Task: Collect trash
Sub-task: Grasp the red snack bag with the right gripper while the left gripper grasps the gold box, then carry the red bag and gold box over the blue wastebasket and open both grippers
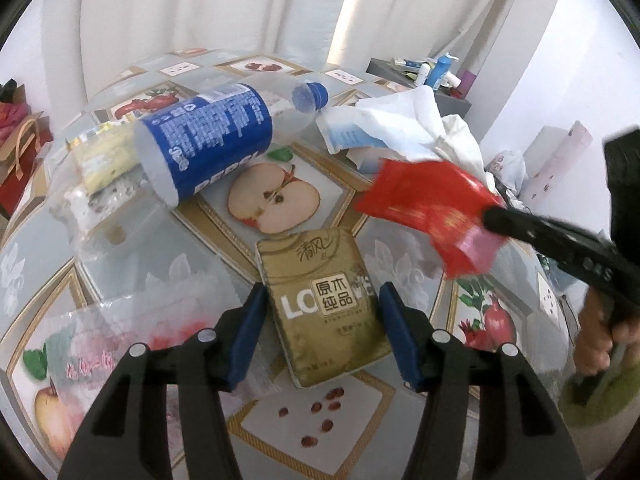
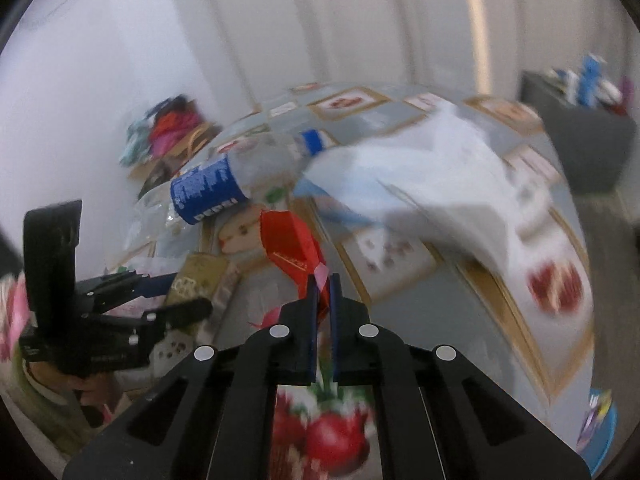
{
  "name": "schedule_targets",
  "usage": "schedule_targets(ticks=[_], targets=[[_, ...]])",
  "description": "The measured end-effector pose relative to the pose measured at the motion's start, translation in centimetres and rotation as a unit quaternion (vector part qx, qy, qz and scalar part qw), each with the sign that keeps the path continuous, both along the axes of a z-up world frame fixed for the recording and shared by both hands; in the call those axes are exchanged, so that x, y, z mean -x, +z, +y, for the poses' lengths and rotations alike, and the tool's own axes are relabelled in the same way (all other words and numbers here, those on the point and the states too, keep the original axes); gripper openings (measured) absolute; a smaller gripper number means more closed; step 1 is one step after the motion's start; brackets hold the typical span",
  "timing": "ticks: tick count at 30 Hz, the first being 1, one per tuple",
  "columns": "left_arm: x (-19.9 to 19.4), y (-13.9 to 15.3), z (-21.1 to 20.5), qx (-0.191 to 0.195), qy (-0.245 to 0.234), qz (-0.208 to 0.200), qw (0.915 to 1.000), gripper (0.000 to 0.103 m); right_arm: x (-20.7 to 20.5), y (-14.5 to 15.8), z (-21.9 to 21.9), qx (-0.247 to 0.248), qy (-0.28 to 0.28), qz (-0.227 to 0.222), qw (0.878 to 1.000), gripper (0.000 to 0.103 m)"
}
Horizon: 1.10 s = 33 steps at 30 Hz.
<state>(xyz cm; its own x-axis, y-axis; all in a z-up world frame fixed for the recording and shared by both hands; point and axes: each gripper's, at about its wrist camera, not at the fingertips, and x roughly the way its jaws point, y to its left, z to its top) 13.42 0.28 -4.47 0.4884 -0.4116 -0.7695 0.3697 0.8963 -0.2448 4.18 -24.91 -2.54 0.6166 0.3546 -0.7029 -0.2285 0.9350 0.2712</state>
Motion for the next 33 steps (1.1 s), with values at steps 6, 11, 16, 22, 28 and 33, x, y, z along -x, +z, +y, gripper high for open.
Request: schedule_targets(ticks=[6,11,16,22,28,33], targets=[[1.4,0.4,-0.3,0.001,-0.008,-0.001,1.0000,0.053,3.9,0.3,-2.0,-0.025,-0.062,-0.002,0.998,0.003],[2.8,1.4,-1.0,0.004,-0.020,-0.012,0.9997,0.053,6.0,1.0,-3.0,-0.029,-0.093,-0.015,0.995,0.002],[3.9,3.2,-2.2,0.010,-0.039,-0.030,0.9987,0.052,7.9,2.2,-4.2,-0.035,-0.120,-0.038,0.991,0.002],[4.9,6.0,-5.0,0.023,-0.081,-0.061,0.9946,0.052,10.4,3.3,-6.5,-0.046,-0.159,-0.062,0.984,0.001],[5.6,9.0,-10.4,0.036,-0.151,-0.088,0.9839,0.052,14.2,4.5,-11.7,-0.054,-0.238,-0.094,0.965,0.001],[7.2,10.5,-17.2,0.048,-0.232,-0.101,0.9664,0.052,18.8,5.1,-17.1,-0.041,-0.329,-0.114,0.937,0.001]])
